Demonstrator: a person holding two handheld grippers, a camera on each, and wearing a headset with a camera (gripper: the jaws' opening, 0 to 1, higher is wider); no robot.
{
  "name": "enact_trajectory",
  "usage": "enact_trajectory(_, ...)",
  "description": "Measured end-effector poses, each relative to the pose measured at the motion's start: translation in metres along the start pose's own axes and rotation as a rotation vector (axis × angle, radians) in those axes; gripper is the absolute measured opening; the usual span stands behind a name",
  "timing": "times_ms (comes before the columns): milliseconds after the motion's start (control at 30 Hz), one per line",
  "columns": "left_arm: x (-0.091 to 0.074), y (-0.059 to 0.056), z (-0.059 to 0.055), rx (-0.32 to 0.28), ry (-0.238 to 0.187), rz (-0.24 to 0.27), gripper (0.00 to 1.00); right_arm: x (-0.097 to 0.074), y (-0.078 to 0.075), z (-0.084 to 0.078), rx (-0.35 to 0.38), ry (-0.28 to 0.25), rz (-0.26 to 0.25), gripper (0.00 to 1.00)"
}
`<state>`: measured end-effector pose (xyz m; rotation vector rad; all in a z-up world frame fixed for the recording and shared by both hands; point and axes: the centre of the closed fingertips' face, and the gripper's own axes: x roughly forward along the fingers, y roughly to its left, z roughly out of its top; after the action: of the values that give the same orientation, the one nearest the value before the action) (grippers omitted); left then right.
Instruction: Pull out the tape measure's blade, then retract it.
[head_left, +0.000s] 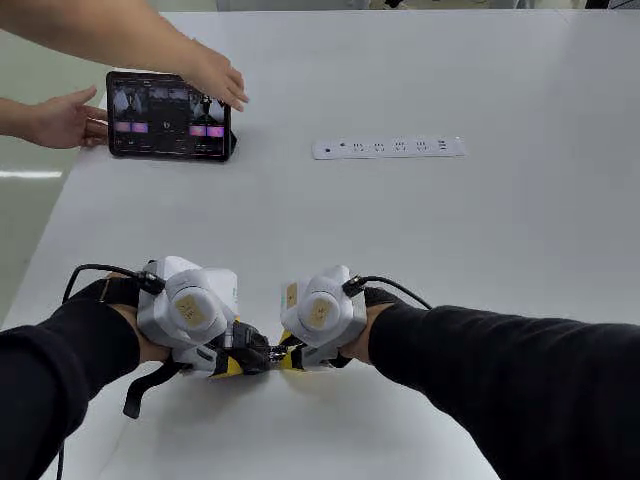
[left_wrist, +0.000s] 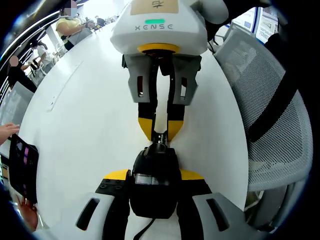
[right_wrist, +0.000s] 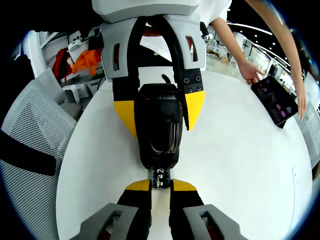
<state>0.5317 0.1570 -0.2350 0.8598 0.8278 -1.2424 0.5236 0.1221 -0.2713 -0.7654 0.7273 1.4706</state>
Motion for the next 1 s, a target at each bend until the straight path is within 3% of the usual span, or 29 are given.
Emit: enact_trajectory(1000, 0.000, 0.000, 0.000, 0.001, 0.001, 0.009, 0.30, -0.013, 0.001, -0.019, 0.043, 0.027, 0.015, 0.09)
